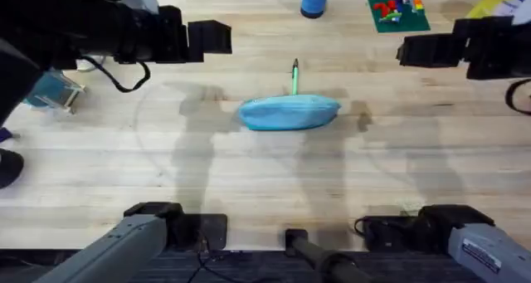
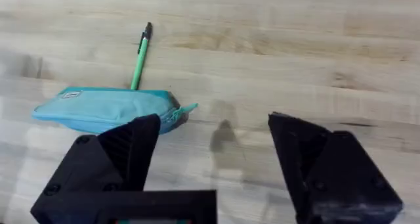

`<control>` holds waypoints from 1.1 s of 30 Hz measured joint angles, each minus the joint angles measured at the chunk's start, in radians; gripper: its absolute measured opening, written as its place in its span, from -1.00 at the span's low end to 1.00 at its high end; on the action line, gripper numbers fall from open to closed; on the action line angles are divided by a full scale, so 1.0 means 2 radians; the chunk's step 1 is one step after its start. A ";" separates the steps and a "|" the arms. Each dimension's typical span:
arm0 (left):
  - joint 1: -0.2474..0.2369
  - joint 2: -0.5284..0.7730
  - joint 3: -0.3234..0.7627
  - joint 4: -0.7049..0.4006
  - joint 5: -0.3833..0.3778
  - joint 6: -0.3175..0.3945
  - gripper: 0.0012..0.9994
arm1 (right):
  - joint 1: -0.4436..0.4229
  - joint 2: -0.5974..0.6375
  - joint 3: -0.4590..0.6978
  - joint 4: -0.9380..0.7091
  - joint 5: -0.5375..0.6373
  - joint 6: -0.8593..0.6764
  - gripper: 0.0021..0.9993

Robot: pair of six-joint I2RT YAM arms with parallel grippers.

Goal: Unzip the bag, pick up the pens from the table one at a time and place them inside, then zip the bag closed.

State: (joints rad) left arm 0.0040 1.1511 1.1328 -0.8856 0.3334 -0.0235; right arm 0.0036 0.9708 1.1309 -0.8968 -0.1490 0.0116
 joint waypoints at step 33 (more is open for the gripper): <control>0.000 0.004 0.001 -0.078 0.117 0.496 0.99 | 0.000 0.000 0.001 0.014 -0.003 0.002 0.99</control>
State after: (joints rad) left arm 0.0042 1.1584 1.1347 -1.0418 0.5676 0.9680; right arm 0.0036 0.9708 1.1320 -0.8688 -0.1545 0.0147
